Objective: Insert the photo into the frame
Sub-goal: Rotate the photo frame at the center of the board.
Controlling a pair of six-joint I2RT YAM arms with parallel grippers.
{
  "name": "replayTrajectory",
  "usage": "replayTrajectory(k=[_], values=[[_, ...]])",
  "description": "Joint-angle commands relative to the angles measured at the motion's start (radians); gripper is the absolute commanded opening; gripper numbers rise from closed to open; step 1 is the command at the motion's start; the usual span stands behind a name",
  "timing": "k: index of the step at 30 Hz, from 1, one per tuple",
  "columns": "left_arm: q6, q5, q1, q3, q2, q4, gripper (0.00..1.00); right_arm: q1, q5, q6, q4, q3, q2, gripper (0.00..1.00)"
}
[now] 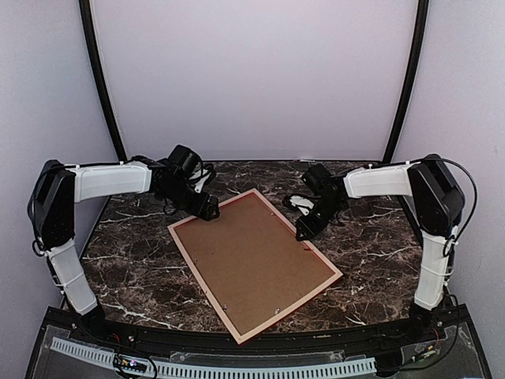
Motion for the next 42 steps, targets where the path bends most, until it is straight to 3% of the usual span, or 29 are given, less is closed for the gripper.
replayTrajectory(k=[1, 4, 7, 19, 28, 35, 42], values=[[0.147, 0.022, 0.044, 0.112, 0.099, -0.102, 0.87, -0.022, -0.013, -0.112, -0.039, 0.053, 0.051, 0.37], [0.182, 0.018, 0.065, 0.169, 0.160, -0.118, 0.87, -0.030, -0.018, -0.101, -0.024, 0.065, 0.033, 0.53], [0.202, 0.018, 0.090, 0.197, 0.200, -0.125, 0.87, -0.034, -0.011, -0.081, -0.003, 0.047, -0.010, 0.62], [0.242, 0.067, 0.161, 0.242, 0.304, -0.141, 0.67, -0.035, -0.004, 0.097, 0.065, -0.109, -0.180, 0.65], [0.156, 0.023, 0.170, 0.230, 0.328, -0.165, 0.33, -0.035, -0.003, 0.369, 0.071, -0.267, -0.330, 0.69], [-0.015, -0.025, 0.169, 0.004, 0.204, -0.088, 0.14, -0.035, 0.158, 0.572, -0.013, -0.387, -0.496, 0.75], [-0.257, 0.027, 0.144, -0.344, -0.026, 0.058, 0.11, -0.036, 0.136, 0.688, 0.040, -0.521, -0.603, 0.80]])
